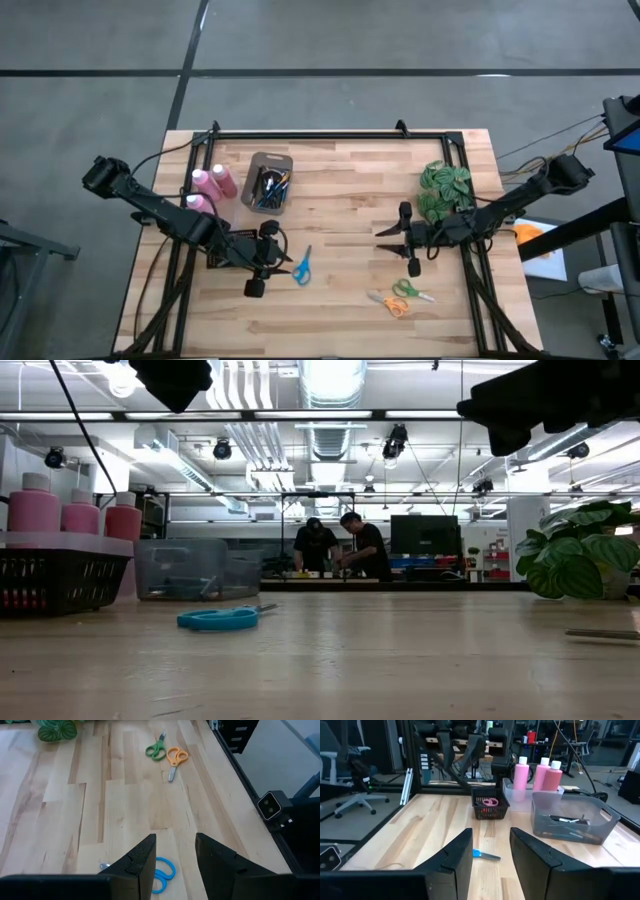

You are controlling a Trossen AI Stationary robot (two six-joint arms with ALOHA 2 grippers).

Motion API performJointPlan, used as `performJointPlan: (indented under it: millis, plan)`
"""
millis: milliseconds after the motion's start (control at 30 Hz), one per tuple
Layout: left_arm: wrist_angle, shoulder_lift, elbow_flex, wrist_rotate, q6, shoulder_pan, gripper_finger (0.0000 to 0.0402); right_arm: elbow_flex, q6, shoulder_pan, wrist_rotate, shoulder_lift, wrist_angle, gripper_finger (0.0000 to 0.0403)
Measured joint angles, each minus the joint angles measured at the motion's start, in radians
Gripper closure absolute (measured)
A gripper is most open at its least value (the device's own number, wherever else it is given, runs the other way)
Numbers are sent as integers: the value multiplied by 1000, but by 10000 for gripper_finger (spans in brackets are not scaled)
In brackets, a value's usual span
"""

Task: Pick & Place Paint Supplies
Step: Put the blue scissors into the black basket

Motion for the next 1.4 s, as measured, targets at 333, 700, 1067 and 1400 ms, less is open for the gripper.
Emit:
performJointPlan:
  millis: [333,700,1067,1400]
  plan:
    - [-4,0,0,0,0,0,261,0,-3,0,0,0,-2,273]
    - [-28,0,0,0,-1,0,261,0,-3,0,0,0,-2,273]
    - [-29,0,0,0,-287,2,261,0,-2,0,0,0,-3,273]
    - [-62,12,10,-34,-476,2,261,1,-3,0,0,0,-3,273]
